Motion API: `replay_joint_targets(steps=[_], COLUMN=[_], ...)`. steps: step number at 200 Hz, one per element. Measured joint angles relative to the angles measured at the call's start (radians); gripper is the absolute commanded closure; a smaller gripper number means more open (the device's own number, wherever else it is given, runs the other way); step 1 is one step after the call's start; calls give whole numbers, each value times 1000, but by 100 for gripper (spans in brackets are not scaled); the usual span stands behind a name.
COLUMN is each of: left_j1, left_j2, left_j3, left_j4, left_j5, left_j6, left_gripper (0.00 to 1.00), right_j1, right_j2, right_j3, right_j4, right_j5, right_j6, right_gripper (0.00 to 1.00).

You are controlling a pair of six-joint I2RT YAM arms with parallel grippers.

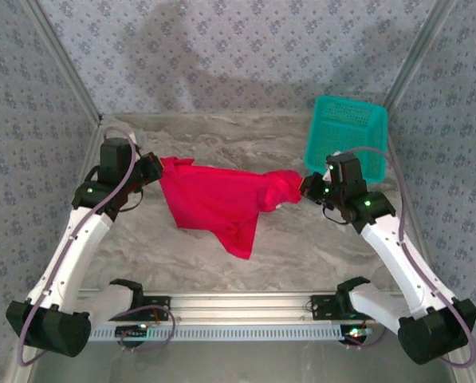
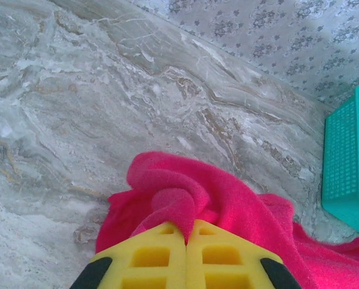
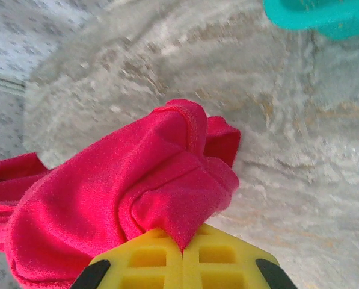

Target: Fold the inside-out t-shirt

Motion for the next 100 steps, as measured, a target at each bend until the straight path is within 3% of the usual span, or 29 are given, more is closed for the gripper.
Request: replay_joint_targets(steps=[33, 66, 100], left_j1=[3, 12, 16], left_j2=[28, 59, -3], left_j3=[62, 322, 543], left_j4=[-57, -113, -120], left_j5=[5, 16, 22], left_j6=[-3, -3, -3], left_gripper=[100, 100, 100], right_j1=[-9, -15, -16], right_j2=[47, 58, -4], right_j3=[56, 274, 425], right_j4=[-25, -29, 22], right_j5=[-29, -72, -167], right_j6=[-5, -7, -1], right_gripper=[100, 100, 100])
